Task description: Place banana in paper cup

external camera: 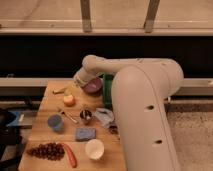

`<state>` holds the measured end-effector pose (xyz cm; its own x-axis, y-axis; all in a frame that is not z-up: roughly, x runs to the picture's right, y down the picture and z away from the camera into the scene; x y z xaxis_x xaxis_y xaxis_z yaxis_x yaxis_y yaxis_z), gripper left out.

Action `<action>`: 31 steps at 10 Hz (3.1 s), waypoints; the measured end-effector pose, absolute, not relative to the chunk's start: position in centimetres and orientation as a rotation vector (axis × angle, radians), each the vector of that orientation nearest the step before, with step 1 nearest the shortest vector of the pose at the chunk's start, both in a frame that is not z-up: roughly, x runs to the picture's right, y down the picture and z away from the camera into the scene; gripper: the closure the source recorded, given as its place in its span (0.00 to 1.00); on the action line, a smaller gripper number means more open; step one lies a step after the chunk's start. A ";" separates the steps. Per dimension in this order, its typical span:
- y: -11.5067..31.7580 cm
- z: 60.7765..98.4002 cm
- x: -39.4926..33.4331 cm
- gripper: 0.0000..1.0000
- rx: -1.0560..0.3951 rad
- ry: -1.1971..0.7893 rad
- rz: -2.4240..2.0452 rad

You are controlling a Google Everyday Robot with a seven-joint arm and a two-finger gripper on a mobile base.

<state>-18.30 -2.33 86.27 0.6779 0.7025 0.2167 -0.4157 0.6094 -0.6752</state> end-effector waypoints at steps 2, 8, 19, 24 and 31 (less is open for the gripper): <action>-2.6 86.7 -19.3 0.20 -0.622 -0.513 0.671; -3.3 86.4 -19.8 0.20 -0.544 -0.536 0.648; -2.9 89.8 -24.8 0.20 -0.610 -0.598 0.662; -2.7 90.2 -25.2 0.20 -0.599 -0.627 0.675; -2.9 89.7 -24.4 0.20 -0.559 -0.584 0.677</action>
<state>-24.40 -2.89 89.68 0.6359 0.7070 0.3093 -0.4099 0.6490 -0.6409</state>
